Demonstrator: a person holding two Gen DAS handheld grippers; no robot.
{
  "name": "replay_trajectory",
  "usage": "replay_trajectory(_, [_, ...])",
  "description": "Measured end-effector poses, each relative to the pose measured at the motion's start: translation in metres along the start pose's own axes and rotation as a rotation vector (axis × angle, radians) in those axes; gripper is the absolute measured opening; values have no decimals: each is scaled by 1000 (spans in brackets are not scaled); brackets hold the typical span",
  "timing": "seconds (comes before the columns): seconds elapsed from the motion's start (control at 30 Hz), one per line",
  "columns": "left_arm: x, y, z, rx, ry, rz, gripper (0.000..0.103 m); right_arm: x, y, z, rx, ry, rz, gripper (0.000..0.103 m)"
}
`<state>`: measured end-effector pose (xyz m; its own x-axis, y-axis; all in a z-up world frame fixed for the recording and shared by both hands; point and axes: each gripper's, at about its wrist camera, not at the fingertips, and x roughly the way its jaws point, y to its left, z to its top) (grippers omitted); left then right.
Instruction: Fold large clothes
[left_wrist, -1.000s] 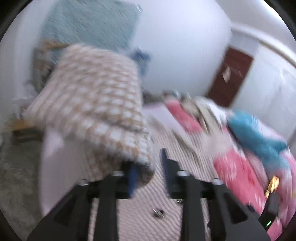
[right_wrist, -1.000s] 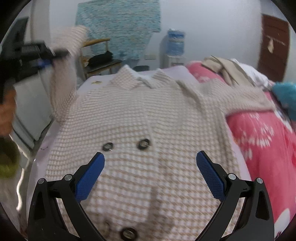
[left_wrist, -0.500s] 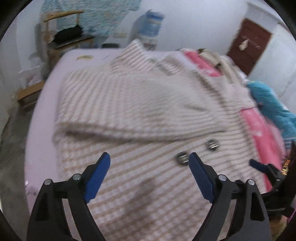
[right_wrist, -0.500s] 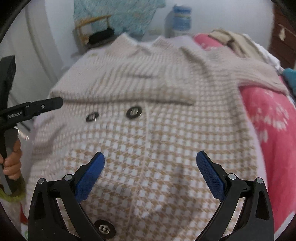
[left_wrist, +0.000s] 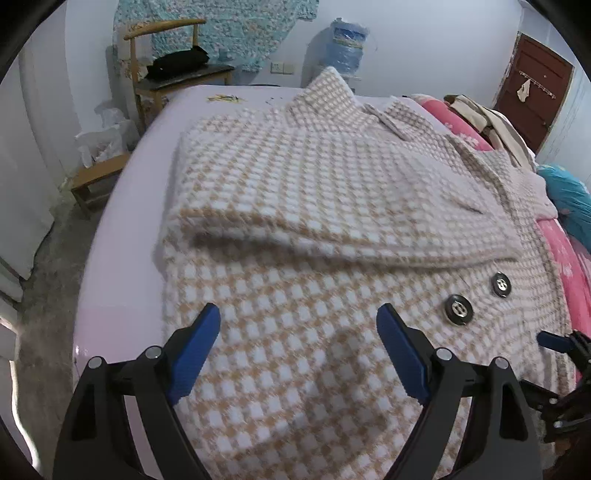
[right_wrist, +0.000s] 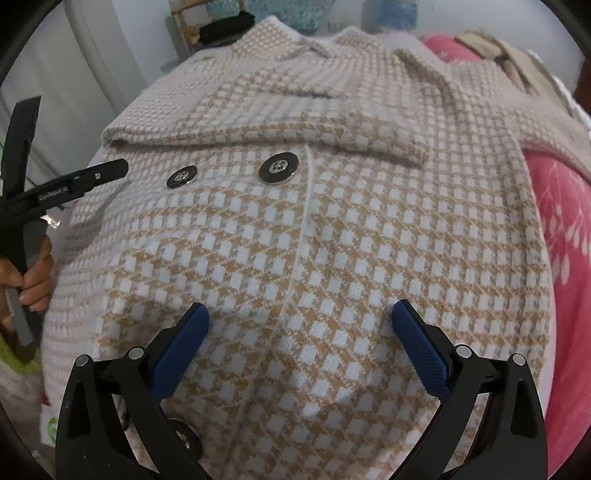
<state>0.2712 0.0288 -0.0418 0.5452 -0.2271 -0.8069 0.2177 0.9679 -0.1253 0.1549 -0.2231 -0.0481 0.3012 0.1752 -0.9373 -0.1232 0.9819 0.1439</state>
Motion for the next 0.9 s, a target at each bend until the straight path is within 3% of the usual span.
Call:
replay_trajectory(0.03, [0,1,1,-3,-8,9,85,-2,-5,7,14,16,14,95])
replay_trajectory(0.2, [-1,7,10,-22,-55,52,84,-40,-37,56,94,-97,125,95])
replay_trajectory(0.27, [0,9,14,-28,-71,68,79,-43,-52,80,133,-102,179,95])
replay_trajectory(0.33, [1,12,16,-45,-78,70,74,-31,-70,103,188,-89,238,88])
replay_trajectory(0.67, [3,38,12,-162,-106,14,49,46,-110,147,341,36,141,55])
replay_trajectory(0.77, [-1,44,9,-183,-118,-3,47,46,-103,151,296,42,142,43])
replay_trajectory(0.9, [-1,47,5,-201,-122,-5,46,45,-86,153,208,56,72,29])
